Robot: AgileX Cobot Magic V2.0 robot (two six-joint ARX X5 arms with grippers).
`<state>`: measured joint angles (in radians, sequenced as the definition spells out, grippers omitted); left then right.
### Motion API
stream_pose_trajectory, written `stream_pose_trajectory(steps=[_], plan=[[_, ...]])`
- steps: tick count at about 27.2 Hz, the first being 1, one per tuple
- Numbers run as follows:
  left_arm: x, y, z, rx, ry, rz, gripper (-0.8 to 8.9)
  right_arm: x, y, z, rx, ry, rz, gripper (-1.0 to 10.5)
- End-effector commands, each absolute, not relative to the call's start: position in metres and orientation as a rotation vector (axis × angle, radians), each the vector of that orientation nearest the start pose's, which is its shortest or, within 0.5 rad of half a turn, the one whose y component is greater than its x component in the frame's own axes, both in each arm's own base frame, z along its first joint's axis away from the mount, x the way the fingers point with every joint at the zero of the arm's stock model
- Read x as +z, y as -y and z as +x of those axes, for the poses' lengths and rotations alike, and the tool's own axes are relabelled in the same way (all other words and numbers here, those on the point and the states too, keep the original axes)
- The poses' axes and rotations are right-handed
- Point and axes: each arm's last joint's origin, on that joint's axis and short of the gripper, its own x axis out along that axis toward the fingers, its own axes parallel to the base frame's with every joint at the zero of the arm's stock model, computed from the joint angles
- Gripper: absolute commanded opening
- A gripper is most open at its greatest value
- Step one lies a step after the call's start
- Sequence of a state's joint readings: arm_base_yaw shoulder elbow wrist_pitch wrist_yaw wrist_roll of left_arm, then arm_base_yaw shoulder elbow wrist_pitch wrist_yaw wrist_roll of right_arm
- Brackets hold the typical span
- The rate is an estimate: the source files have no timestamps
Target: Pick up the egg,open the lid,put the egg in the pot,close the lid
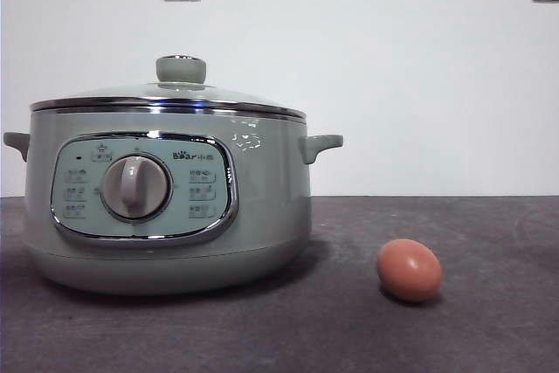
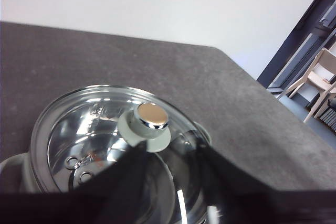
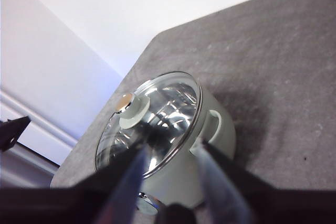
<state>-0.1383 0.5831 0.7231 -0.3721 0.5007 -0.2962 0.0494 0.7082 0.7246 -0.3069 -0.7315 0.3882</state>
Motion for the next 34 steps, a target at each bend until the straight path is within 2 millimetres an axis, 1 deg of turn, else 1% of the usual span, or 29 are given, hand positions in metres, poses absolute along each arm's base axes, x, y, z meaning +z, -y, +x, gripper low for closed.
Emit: stream_pose_trajectory(steps=[1, 6, 11, 15, 19, 21, 22, 25, 30, 34], plan=[[0.326, 0.031, 0.124, -0.603, -0.316, -0.318, 3.38, 0.312, -0.028, 0.148, 0.719, -0.447, 0.459, 3.8], [0.336, 0.031, 0.123, -0.605, -0.283, -0.312, 3.38, 0.31, -0.034, 0.151, 0.705, -0.494, 0.457, 3.8], [0.341, 0.031, 0.122, -0.609, -0.261, -0.309, 3.38, 0.317, -0.049, 0.156, 0.584, -0.601, 0.321, 3.8], [0.342, 0.031, 0.122, -0.61, -0.252, -0.307, 3.38, 0.323, -0.072, 0.163, 0.514, -0.739, 0.201, 3.8], [0.342, 0.031, 0.122, -0.609, -0.251, -0.307, 3.38, 0.317, -0.103, 0.172, 0.467, -0.869, 0.076, 3.8], [0.342, 0.031, 0.122, -0.608, -0.251, -0.307, 3.38, 0.307, -0.121, 0.178, 0.442, -0.927, 0.023, 3.8], [0.342, 0.031, 0.122, -0.608, -0.251, -0.307, 3.38, 0.297, -0.132, 0.182, 0.429, -0.97, 0.001, 3.7], [0.342, 0.031, 0.122, -0.608, -0.251, -0.307, 3.38, 0.269, -0.155, 0.194, 0.393, -1.079, -0.058, 3.7], [0.342, 0.031, 0.122, -0.608, -0.251, -0.307, 3.38, 0.223, -0.174, 0.216, 0.337, -1.236, -0.119, 3.7], [0.342, 0.031, 0.122, -0.608, -0.251, -0.307, 3.38, 0.198, -0.184, 0.229, 0.326, -1.276, -0.136, 3.7]])
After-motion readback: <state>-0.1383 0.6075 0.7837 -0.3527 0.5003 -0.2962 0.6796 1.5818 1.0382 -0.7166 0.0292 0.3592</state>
